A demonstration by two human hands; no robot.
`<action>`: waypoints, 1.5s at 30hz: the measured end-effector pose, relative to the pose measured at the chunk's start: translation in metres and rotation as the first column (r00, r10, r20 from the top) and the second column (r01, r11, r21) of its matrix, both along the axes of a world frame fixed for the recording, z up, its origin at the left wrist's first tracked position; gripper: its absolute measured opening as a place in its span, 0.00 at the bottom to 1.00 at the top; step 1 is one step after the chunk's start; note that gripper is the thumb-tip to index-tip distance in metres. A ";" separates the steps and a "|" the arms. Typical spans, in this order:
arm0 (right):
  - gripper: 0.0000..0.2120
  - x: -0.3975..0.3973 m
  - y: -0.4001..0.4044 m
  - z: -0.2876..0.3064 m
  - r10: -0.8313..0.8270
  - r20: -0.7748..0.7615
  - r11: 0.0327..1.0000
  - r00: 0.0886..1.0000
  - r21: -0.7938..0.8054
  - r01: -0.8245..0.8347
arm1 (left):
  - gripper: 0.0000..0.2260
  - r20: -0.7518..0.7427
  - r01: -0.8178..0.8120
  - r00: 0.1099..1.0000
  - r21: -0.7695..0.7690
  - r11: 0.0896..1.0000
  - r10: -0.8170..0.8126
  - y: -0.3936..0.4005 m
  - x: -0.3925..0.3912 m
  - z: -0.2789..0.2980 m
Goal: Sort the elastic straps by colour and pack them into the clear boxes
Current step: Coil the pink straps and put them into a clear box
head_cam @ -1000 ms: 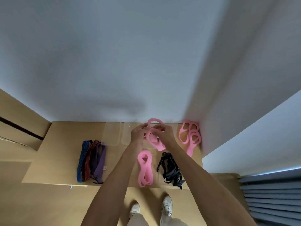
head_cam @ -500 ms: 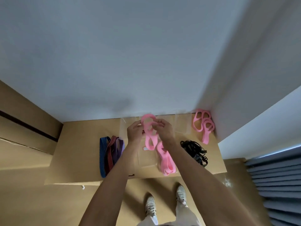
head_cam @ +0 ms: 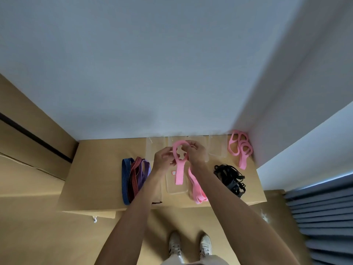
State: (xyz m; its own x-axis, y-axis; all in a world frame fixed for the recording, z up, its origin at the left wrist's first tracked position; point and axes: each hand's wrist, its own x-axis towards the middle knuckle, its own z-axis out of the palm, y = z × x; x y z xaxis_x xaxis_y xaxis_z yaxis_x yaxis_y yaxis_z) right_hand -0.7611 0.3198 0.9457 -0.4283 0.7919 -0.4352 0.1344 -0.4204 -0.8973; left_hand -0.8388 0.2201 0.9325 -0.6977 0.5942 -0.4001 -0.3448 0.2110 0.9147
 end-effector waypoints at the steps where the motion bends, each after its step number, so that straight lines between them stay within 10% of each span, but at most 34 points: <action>1: 0.03 -0.001 -0.001 0.001 -0.041 0.009 0.999 0.999 0.002 0.041 | 0.11 0.038 -0.008 0.999 0.008 1.000 0.007 0.000 0.000 0.001; 7: 0.10 0.005 0.003 -0.005 -0.046 0.117 0.999 0.992 0.004 0.046 | 0.04 -0.025 0.015 1.000 -0.066 0.998 -0.017 0.009 0.008 -0.005; 15: 0.20 0.036 -0.011 -0.050 0.446 0.297 0.895 0.844 -0.152 -0.419 | 0.04 0.142 -0.166 0.970 -0.190 0.968 0.195 0.006 0.015 -0.046; 36: 0.21 0.002 -0.032 -0.168 0.409 0.715 0.809 0.567 0.004 -0.587 | 0.13 -0.168 0.096 0.956 -0.598 0.796 -0.241 0.003 -0.021 -0.171; 45: 0.19 0.020 0.001 -0.121 0.162 0.748 0.745 0.643 0.335 -0.577 | 0.17 -0.450 0.074 0.818 -0.536 0.841 -0.358 0.014 -0.012 -0.125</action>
State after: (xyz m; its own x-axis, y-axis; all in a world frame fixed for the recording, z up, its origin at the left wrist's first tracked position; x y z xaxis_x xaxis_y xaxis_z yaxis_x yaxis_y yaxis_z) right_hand -0.7416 0.3208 0.8251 -0.5140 0.8020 -0.3042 0.7803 0.2900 -0.5541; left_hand -0.8511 0.2344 0.8078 -0.7551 0.5877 -0.2906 0.2547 0.6715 0.6959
